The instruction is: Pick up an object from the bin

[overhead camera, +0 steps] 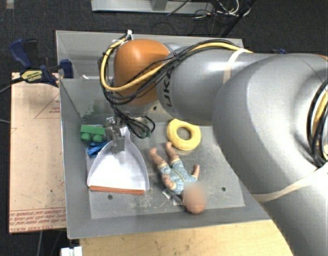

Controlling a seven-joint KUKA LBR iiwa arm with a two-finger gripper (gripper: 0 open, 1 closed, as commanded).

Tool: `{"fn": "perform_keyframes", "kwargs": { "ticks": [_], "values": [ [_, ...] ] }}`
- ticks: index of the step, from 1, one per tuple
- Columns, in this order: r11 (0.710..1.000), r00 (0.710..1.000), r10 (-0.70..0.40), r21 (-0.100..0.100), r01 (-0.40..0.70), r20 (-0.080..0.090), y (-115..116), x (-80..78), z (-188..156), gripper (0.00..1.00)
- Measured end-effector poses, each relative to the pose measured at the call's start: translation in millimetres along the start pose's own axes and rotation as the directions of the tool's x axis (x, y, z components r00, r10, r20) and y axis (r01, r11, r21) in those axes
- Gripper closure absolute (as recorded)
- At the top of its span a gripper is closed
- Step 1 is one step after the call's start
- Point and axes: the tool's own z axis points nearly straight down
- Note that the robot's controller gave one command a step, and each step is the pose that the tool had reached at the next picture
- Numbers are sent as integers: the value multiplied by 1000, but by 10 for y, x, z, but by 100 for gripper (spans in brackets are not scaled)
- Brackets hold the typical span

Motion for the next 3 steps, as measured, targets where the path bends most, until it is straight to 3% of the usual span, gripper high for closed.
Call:
{"fn": "perform_keyframes", "kwargs": {
  "ticks": [1,3],
  "values": [
    [1000,1000,0,-1,0,-8,5,21,-145,100],
    [1000,1000,0,0,0,1,9,-6,-505,100]
  ]
}}
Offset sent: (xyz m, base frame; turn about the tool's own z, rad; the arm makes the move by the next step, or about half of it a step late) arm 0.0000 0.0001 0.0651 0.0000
